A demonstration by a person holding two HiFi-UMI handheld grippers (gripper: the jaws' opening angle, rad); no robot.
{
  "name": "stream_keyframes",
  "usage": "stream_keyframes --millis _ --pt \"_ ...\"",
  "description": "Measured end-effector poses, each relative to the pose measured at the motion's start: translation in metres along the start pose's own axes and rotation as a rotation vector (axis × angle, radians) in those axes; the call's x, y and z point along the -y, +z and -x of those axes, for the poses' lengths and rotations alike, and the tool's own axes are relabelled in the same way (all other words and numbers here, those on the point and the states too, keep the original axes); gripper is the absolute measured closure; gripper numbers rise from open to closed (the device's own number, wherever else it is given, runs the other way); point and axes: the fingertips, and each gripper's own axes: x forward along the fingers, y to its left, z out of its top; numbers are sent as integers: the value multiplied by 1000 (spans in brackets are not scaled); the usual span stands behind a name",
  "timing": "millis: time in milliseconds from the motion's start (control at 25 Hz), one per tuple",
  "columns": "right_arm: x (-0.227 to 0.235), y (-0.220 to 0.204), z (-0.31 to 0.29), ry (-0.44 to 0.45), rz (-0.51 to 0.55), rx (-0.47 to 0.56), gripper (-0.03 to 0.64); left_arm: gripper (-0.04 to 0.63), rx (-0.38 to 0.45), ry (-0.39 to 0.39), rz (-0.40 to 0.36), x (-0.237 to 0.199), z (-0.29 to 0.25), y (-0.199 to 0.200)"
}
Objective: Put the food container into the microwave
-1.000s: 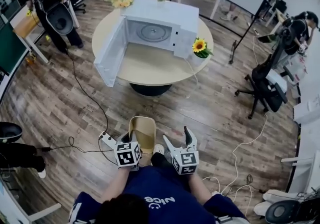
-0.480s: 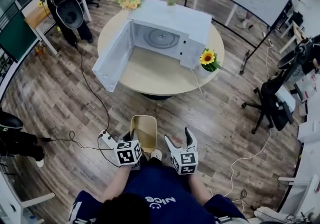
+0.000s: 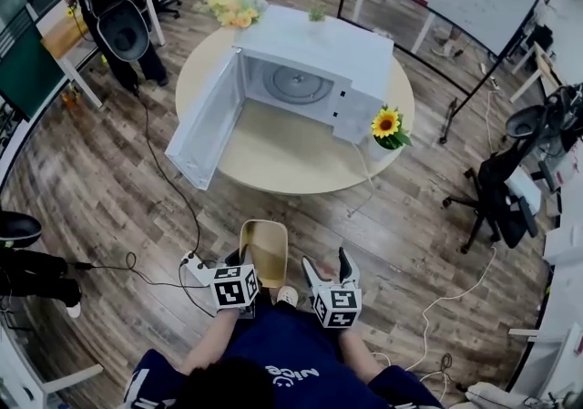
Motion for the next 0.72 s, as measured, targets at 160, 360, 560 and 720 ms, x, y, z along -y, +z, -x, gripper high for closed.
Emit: stream_keyframes --millis 160,360,560,720 --pt "4 21 -31 -39 -4 9 219 591 -24 -39 -27 -8 -33 31" --pt "14 57 -75 -82 2 34 218 591 3 -108 -87 -3 -69 88" --pt "16 89 -119 -126 -10 54 218 591 4 -156 -110 -12 -105 136" --pt "13 107 -146 -151 -6 57 218 591 -35 -208 -71 -17 -121 163"
